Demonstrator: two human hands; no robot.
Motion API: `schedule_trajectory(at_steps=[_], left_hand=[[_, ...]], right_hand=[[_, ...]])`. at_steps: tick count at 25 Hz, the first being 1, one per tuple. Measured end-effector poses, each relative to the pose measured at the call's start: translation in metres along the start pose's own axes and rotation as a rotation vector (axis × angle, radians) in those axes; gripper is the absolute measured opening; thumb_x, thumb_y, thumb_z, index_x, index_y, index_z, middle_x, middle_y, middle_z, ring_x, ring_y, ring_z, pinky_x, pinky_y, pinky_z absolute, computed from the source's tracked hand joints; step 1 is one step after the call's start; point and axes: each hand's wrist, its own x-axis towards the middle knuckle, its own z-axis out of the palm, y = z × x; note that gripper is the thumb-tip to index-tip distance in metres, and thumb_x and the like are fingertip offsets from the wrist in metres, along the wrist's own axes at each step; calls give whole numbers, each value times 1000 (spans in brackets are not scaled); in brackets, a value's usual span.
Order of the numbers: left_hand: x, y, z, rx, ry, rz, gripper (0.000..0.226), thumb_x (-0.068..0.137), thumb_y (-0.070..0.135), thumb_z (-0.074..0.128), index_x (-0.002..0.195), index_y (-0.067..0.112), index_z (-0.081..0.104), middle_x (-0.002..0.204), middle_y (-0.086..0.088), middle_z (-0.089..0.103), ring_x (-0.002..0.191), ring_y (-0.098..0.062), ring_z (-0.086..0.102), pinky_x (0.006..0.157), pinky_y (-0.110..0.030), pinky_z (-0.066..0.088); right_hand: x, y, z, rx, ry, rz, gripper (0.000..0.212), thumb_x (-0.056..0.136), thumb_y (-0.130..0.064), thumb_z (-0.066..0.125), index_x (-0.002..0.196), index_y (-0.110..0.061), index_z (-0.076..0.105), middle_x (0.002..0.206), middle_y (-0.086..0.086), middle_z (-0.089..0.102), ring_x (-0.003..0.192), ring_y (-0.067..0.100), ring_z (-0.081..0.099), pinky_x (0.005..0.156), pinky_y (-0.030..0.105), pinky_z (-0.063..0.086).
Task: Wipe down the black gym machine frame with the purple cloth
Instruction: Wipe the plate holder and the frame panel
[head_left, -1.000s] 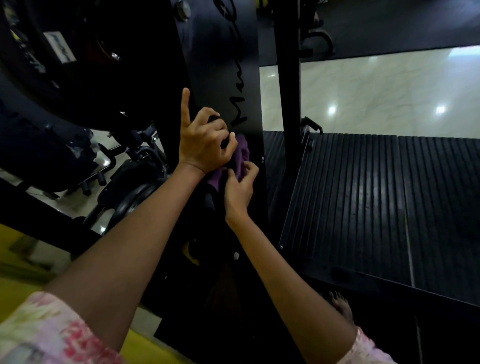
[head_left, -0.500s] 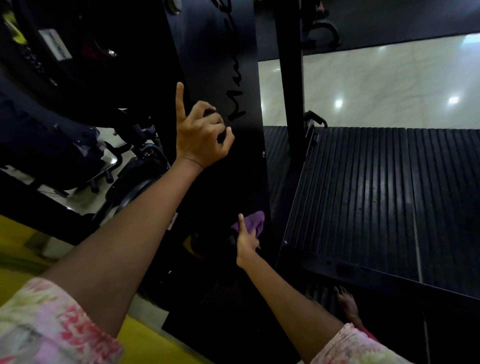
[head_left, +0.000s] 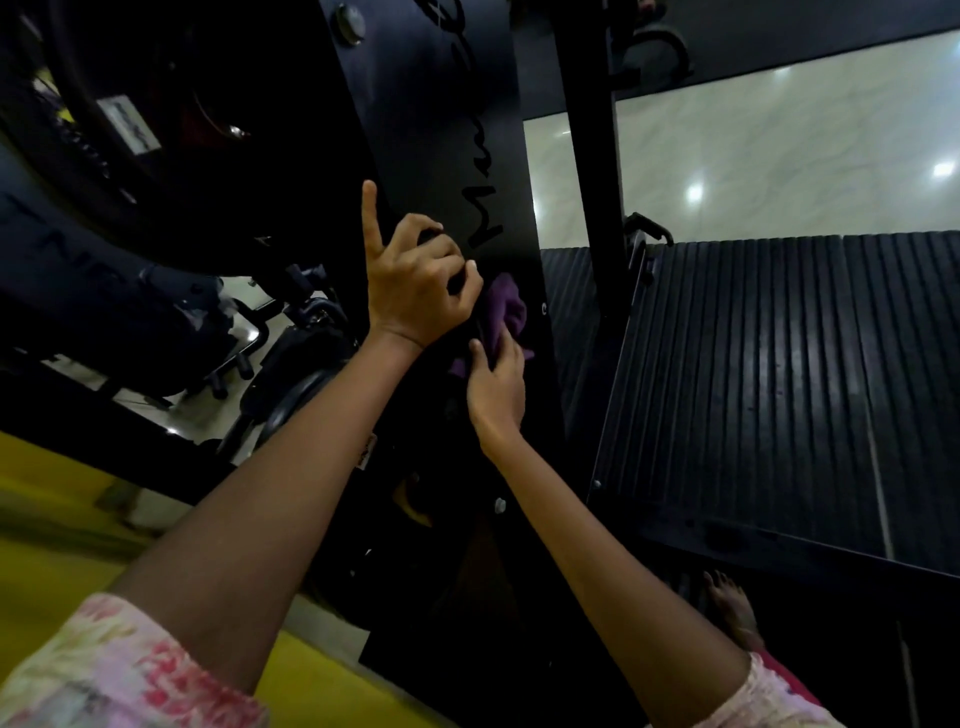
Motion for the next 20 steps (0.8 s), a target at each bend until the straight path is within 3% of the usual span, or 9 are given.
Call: schedule_trajectory(at_steps=[2, 4, 7, 10, 12, 15, 18, 20], left_hand=[[1, 0, 0, -3, -2, 1, 29, 81, 29, 61, 57, 17, 72, 60, 9, 66, 84, -18, 62, 117, -46, -3], [1, 0, 0, -4, -2, -2, 28, 80, 29, 62, 57, 17, 72, 60, 10, 66, 84, -18, 62, 117, -46, -3], [2, 0, -1, -1, -21, -5, 28, 81, 29, 62, 57, 18, 72, 60, 10, 66, 85, -17, 62, 117, -46, -4], [2, 1, -4, 4, -45, 2, 28, 82, 29, 62, 58, 18, 72, 61, 10, 66, 87, -17, 62, 117, -45, -5], [2, 1, -5, 14, -43, 24, 29, 82, 29, 61, 58, 18, 72, 62, 9, 67, 87, -18, 62, 117, -45, -5], [7, 1, -6, 42, -49, 34, 29, 85, 28, 60, 61, 17, 72, 66, 8, 67, 89, -18, 60, 116, -47, -5], [-26, 16, -4, -22, -126, 96, 23, 86, 24, 58, 70, 15, 71, 81, 4, 69, 101, -19, 55, 117, -49, 1], [-71, 33, -2, -88, -240, 201, 20, 86, 21, 56, 77, 13, 72, 94, 1, 71, 109, -20, 51, 119, -46, 4]], right_hand=[[-1, 5, -2, -3, 45, -135, 54, 98, -43, 41, 148, -29, 28, 155, -3, 25, 134, 27, 36, 104, 45, 38], [7, 35, -5, -6, 69, -143, 54, 99, -42, 41, 149, -29, 26, 156, -2, 23, 134, 26, 34, 102, 39, 38], [25, 110, -6, 66, -15, 156, 55, 99, -41, 40, 150, -27, 24, 156, 5, 22, 140, 28, 27, 110, 41, 31], [21, 186, -2, 149, -107, 579, 52, 98, -38, 44, 146, -21, 33, 144, 15, 38, 125, 36, 45, 105, 48, 39], [15, 204, 0, 204, -113, 716, 44, 97, -30, 47, 138, -14, 43, 131, 18, 50, 112, 35, 54, 101, 47, 44], [27, 170, 0, 281, -64, 618, 38, 96, -27, 47, 132, -15, 47, 124, 17, 56, 106, 33, 58, 98, 47, 47], [43, 102, -6, 275, -48, 346, 38, 94, -31, 50, 132, -24, 48, 127, 12, 56, 108, 28, 58, 97, 46, 47], [47, 71, -14, 188, -68, 115, 47, 96, -31, 51, 141, -24, 41, 141, 6, 44, 122, 24, 49, 104, 38, 40]])
